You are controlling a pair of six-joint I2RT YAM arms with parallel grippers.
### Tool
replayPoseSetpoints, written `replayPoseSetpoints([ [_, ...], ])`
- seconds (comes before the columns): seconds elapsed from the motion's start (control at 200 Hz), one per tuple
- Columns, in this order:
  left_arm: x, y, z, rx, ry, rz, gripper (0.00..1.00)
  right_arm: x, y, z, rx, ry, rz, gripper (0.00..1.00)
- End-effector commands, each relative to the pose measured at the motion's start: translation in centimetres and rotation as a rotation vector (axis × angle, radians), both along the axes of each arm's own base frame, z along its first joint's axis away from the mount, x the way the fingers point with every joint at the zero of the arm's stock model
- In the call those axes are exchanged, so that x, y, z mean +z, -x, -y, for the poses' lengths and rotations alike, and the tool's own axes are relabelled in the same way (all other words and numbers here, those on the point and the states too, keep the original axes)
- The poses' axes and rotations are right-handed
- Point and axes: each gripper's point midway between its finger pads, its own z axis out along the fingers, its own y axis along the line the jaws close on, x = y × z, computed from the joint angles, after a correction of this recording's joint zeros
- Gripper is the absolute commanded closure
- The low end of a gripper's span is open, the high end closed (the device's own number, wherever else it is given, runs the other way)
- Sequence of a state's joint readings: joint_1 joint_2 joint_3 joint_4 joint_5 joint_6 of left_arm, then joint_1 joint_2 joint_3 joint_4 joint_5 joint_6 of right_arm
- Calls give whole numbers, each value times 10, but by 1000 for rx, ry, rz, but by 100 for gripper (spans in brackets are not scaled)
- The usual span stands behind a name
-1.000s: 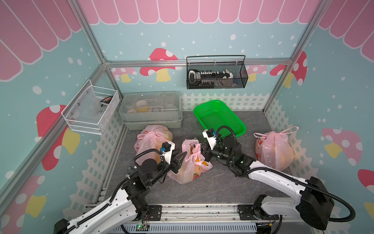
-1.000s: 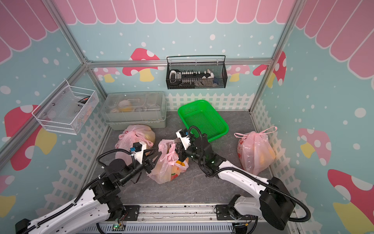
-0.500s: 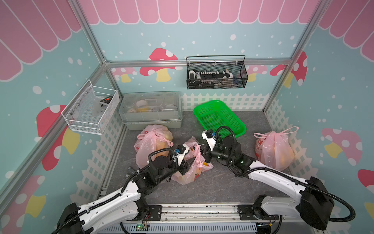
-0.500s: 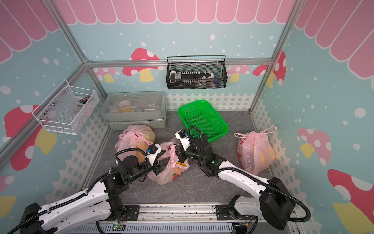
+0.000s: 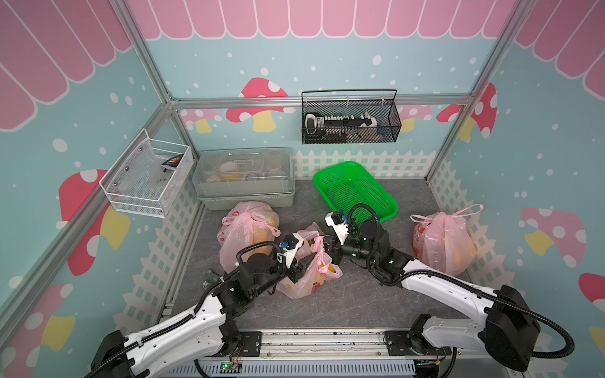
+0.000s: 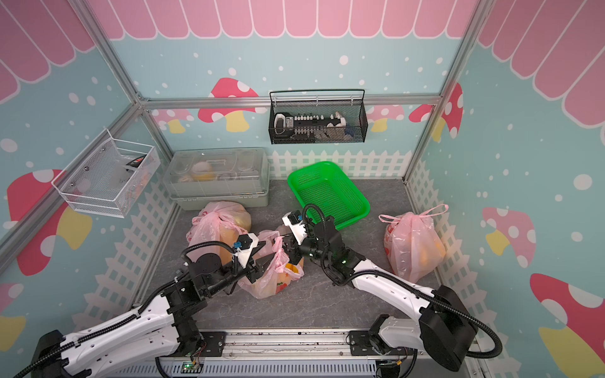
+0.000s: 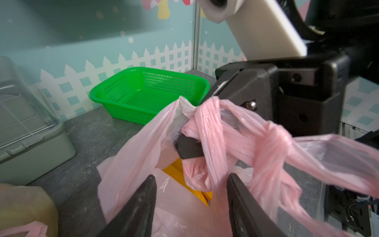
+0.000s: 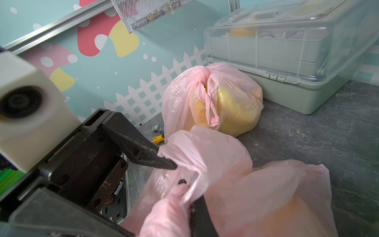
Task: Place the banana into a plastic bag & tie a knot
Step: Cross the plastic bag at the center of the board.
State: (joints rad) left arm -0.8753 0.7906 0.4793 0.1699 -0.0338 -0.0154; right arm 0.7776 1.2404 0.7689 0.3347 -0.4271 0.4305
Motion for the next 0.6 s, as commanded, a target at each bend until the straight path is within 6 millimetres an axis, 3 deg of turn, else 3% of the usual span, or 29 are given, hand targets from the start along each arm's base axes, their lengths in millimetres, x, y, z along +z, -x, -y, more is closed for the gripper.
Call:
replayPoseSetpoints([
  [0.0,9,4,-10,15,67,3,43,14,2,1,9,-23,37,100],
  [0.2,11,-14,-25,100,70,-28,52,15,4,0,23,-28,43,100],
  [0.34,1,-15,-10,43,24,-62,57,17,4,1,22,-36,44,100],
  [0.595,0,-1,7,-69,17,-45,54,19,4,-1,26,-44,43,100],
])
